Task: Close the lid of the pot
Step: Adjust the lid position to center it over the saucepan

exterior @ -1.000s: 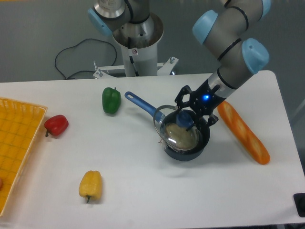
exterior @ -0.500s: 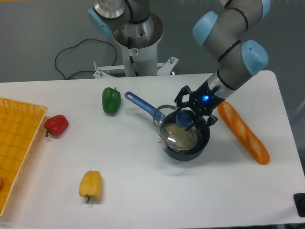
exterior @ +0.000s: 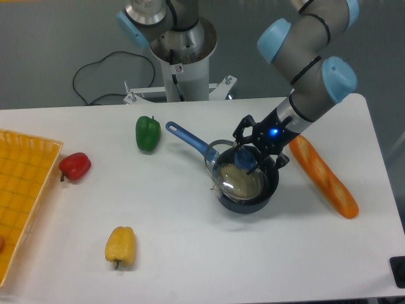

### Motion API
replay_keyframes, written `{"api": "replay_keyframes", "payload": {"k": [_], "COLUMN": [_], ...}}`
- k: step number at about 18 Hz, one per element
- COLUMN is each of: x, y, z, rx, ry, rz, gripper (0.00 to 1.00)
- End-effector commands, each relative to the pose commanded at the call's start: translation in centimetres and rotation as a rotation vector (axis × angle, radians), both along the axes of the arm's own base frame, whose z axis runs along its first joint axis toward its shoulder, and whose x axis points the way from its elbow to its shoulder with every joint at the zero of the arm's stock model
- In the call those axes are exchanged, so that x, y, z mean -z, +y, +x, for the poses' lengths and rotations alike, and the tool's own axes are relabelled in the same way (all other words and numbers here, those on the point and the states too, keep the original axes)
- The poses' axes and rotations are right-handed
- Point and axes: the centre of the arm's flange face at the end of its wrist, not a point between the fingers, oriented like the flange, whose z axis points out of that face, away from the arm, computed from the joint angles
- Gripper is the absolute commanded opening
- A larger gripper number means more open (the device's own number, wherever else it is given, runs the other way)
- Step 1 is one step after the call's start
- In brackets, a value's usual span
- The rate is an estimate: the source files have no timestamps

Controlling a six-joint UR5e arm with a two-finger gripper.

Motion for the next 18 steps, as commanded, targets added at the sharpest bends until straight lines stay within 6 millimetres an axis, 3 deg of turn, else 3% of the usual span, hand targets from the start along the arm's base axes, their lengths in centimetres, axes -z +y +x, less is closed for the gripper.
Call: {"api": "replay_keyframes", "payload": {"k": [18], "x": [0.65], "y": [0.3], "z": [-0.06], "rx": [0.004], "ry": [-0.006], "rz": [-0.001], "gripper": [0.54]}}
